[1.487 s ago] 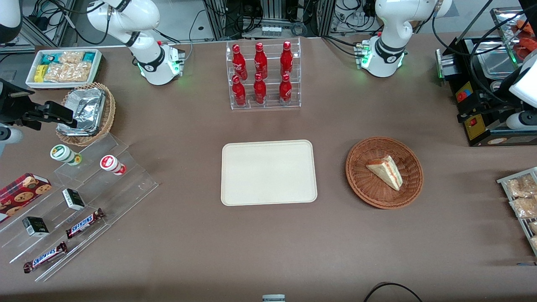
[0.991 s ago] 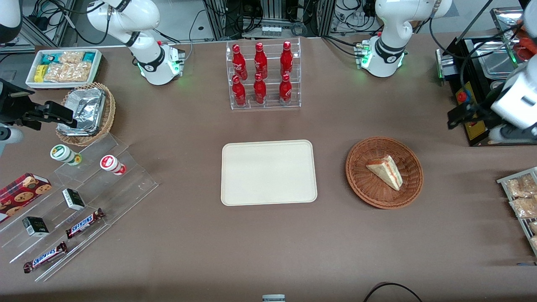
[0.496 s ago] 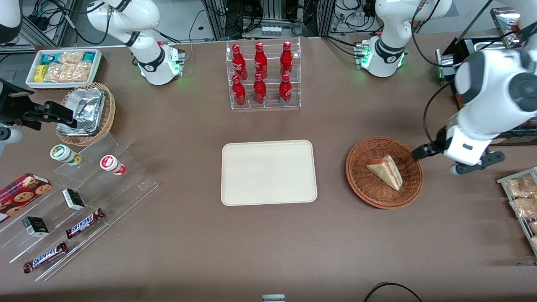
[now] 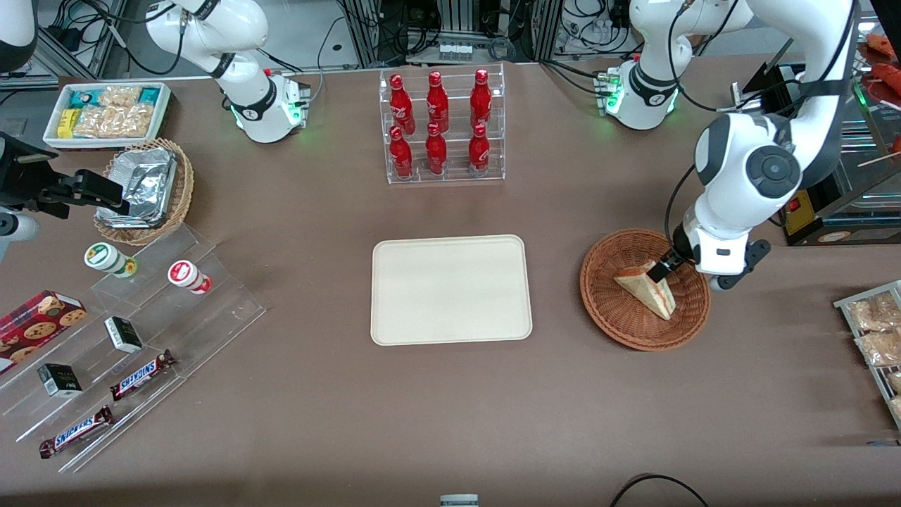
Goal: Place sandwich from basket to tray
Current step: 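Lower the left gripper and close it on the wrapped sandwich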
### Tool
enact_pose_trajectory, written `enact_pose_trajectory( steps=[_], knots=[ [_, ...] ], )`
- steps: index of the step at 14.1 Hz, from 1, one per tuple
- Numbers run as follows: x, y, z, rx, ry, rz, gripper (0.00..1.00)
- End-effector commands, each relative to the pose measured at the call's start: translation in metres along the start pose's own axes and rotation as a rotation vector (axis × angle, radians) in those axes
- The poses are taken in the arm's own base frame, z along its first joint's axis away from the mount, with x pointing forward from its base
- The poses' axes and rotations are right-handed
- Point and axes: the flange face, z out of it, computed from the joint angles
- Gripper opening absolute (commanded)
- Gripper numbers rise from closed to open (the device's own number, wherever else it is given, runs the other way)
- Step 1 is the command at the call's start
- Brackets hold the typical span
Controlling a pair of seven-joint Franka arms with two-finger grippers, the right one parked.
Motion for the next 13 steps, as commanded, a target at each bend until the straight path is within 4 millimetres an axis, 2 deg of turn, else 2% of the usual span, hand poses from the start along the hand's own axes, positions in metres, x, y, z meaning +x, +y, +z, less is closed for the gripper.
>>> enact_pose_trajectory(
  steps=[1, 3, 8, 9, 10, 12, 13],
  knots=[
    [-0.003, 0.005, 0.028, -0.002, -0.005, -0.022, 1.00],
    [-0.004, 0.007, 0.046, 0.009, -0.020, -0.018, 1.00],
    [-0.002, 0.010, 0.075, 0.009, -0.031, -0.021, 1.00],
    [-0.001, 0.011, 0.079, 0.006, -0.030, -0.023, 0.94],
    [0.000, 0.012, 0.080, 0.002, -0.029, -0.046, 0.67],
    [0.002, 0.014, 0.081, -0.001, -0.028, -0.071, 0.00],
    [0.002, 0.015, 0.080, -0.003, -0.027, -0.069, 0.00]
  ],
)
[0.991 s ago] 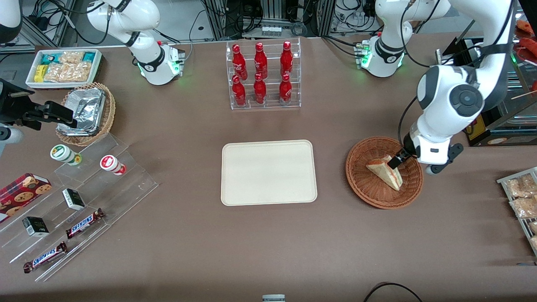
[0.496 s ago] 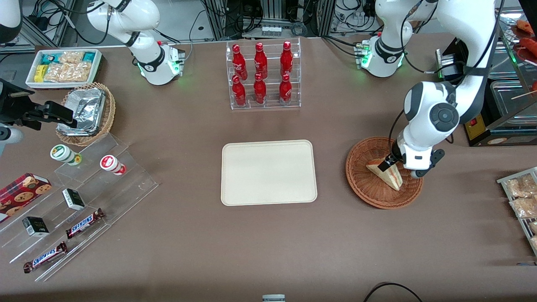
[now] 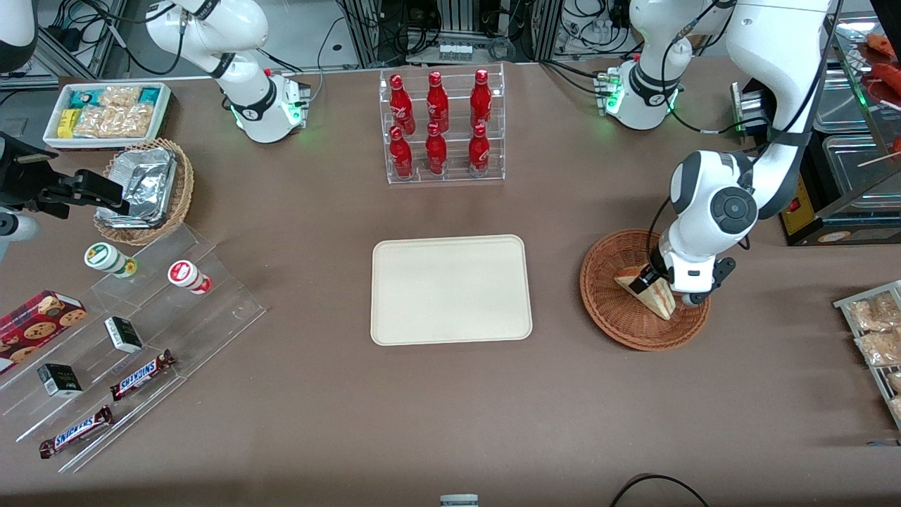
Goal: Place sandwich from basket to tray
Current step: 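Lower the left gripper and close it on the wrapped sandwich, then lift the sandwich and carry it over the cream tray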
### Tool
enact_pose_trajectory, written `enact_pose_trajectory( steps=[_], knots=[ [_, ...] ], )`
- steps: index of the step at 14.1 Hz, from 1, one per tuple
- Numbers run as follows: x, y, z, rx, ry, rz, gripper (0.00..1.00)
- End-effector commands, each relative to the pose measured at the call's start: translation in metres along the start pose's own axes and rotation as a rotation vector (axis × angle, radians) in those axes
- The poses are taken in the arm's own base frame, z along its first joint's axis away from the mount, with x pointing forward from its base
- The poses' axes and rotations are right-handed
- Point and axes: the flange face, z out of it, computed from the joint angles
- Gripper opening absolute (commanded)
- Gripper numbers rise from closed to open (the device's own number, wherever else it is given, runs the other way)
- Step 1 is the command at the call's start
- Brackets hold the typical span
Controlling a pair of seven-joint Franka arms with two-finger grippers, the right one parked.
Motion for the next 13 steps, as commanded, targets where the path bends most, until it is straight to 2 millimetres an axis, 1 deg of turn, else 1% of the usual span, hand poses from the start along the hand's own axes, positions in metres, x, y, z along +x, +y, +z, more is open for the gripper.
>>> enact_pose_trajectory(
  steps=[1, 2, 3, 5, 6, 7, 9, 10, 11, 13],
  knots=[
    [0.001, 0.007, -0.003, -0.013, 0.011, -0.020, 0.00],
    [0.002, 0.006, -0.008, -0.016, 0.016, -0.014, 0.00],
    [0.002, 0.007, -0.023, -0.029, 0.031, -0.019, 0.00],
    [-0.004, 0.004, -0.073, -0.034, 0.056, -0.005, 0.00],
    [-0.005, 0.006, -0.101, -0.014, 0.082, 0.022, 0.00],
    [-0.008, 0.015, -0.123, 0.009, 0.099, 0.051, 0.00],
    [-0.024, 0.051, -0.172, 0.020, 0.116, 0.102, 0.00],
    [-0.035, 0.071, -0.191, 0.017, 0.118, 0.130, 0.00],
    [-0.055, 0.096, -0.206, 0.009, 0.120, 0.167, 0.00],
    [-0.104, 0.144, -0.215, 0.026, 0.105, 0.248, 0.00]
  ],
)
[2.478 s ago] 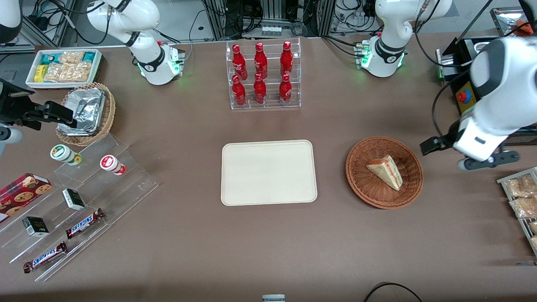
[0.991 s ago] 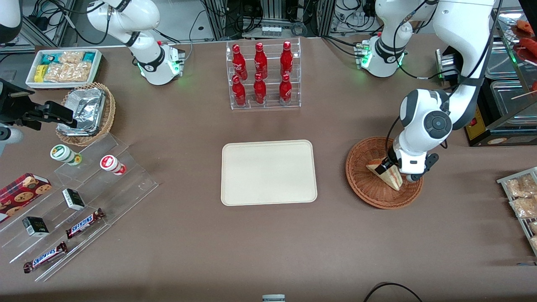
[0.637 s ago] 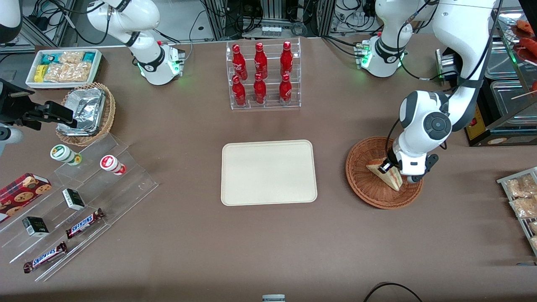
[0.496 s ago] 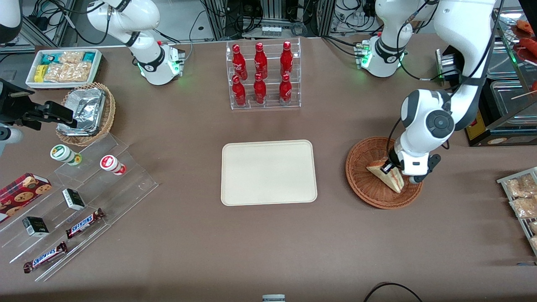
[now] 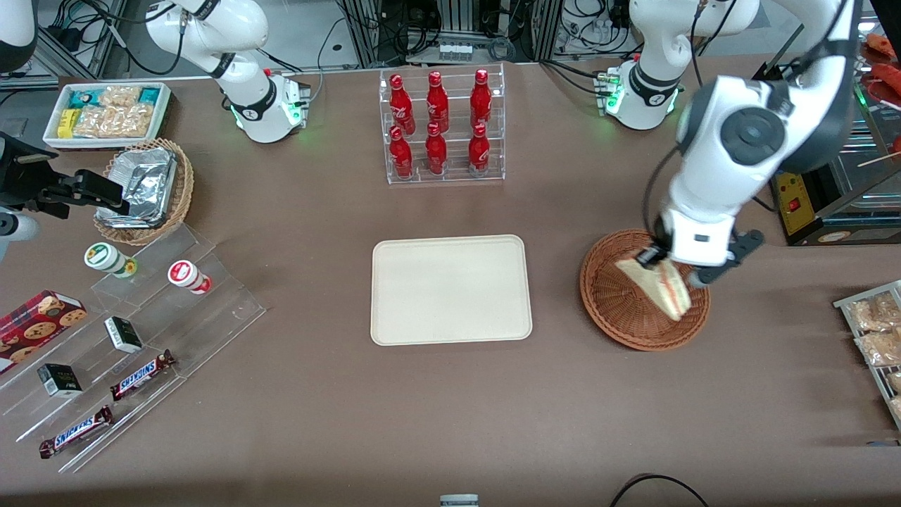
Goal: Place sandwich from basket to tray
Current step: 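Lift the sandwich and carry it over the cream tray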
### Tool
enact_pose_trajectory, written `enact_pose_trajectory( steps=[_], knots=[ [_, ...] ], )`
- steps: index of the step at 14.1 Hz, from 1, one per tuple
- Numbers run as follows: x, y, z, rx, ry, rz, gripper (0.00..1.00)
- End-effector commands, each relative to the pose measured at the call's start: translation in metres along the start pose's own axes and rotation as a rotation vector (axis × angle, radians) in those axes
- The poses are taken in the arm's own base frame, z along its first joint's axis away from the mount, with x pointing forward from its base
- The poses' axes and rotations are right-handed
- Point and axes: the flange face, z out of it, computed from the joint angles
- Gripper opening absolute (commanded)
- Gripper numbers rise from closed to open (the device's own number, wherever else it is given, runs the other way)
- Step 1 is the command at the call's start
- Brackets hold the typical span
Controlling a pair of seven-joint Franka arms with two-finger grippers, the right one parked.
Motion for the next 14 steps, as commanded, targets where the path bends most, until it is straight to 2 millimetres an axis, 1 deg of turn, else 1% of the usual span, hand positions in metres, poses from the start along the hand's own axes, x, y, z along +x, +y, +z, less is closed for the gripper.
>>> enact_pose_trajectory(
  steps=[1, 3, 4, 6, 7, 8, 9, 11, 12, 13, 14],
  knots=[
    [-0.042, 0.083, -0.003, 0.027, -0.017, 0.095, 0.00],
    [-0.083, 0.127, 0.004, 0.010, -0.025, 0.176, 0.00],
    [-0.105, 0.149, 0.014, 0.008, -0.036, 0.217, 0.00],
    [-0.144, 0.184, 0.040, 0.017, -0.057, 0.292, 0.00],
    [-0.170, 0.200, 0.062, 0.026, -0.063, 0.337, 0.00],
    [-0.192, 0.212, 0.077, 0.022, -0.059, 0.376, 0.00],
    [-0.204, 0.220, 0.096, 0.018, -0.055, 0.394, 0.00],
    [-0.211, 0.230, 0.125, -0.001, -0.056, 0.413, 0.00],
    [-0.222, 0.236, 0.138, -0.007, -0.056, 0.434, 0.00],
    [-0.243, 0.244, 0.149, -0.022, -0.033, 0.474, 0.00],
    [-0.249, 0.249, 0.161, -0.026, -0.003, 0.490, 0.00]
  ],
)
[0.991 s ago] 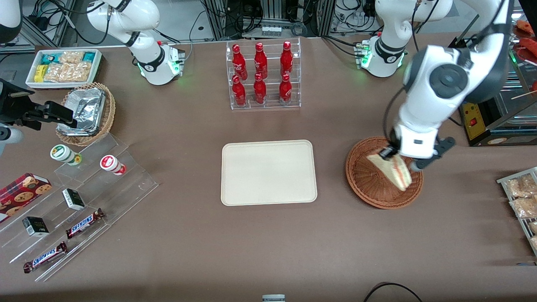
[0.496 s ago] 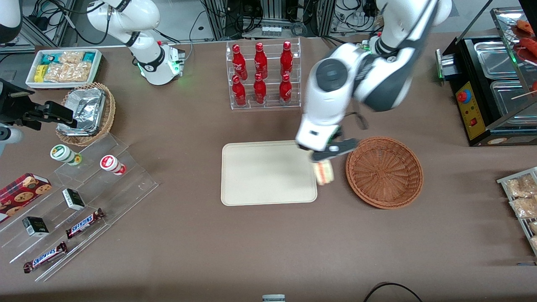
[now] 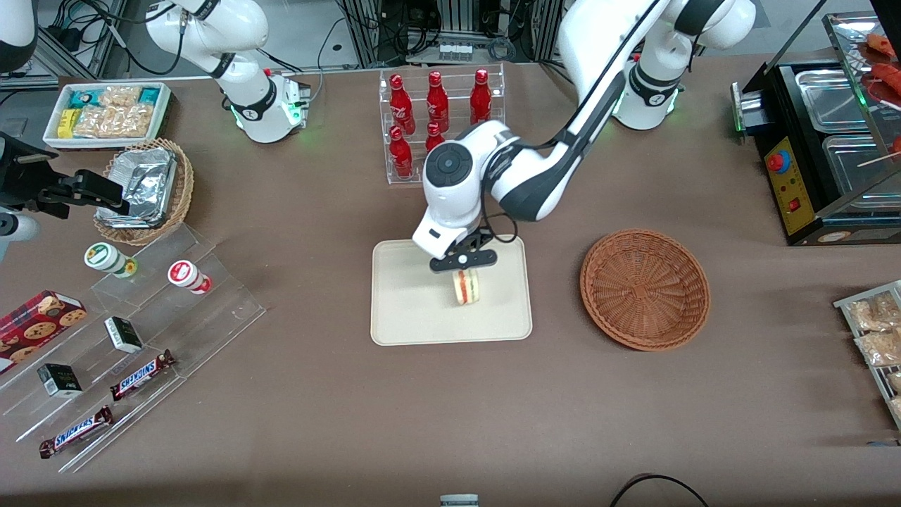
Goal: Place sandwich from basket to tray
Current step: 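Lower the sandwich upright onto the tray and open the left gripper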
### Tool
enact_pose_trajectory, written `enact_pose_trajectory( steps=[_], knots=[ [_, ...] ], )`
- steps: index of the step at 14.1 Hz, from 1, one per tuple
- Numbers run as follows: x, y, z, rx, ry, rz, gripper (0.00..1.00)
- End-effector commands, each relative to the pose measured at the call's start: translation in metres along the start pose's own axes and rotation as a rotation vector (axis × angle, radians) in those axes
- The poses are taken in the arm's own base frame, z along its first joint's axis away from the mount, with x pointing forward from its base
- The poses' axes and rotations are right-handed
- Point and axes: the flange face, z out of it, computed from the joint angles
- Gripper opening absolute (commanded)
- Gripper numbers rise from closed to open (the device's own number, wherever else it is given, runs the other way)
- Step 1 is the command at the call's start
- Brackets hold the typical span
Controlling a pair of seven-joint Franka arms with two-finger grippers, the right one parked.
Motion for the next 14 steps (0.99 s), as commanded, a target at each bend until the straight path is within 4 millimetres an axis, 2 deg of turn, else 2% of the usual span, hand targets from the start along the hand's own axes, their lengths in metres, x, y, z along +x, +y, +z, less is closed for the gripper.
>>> enact_pose_trajectory(
  steps=[1, 3, 9, 10, 11, 12, 14],
  knots=[
    [-0.008, 0.024, 0.022, -0.001, 0.071, 0.054, 0.00],
    [-0.015, 0.029, 0.039, 0.011, 0.061, 0.076, 0.00],
    [-0.020, 0.026, 0.067, 0.046, 0.036, 0.089, 0.01],
    [-0.019, 0.026, 0.070, 0.046, 0.034, 0.079, 0.31],
    [-0.020, 0.027, 0.070, 0.048, 0.034, 0.083, 0.92],
    [-0.025, 0.031, 0.067, 0.045, 0.038, 0.090, 1.00],
    [-0.024, 0.031, 0.058, 0.036, 0.046, 0.086, 1.00]
  ],
)
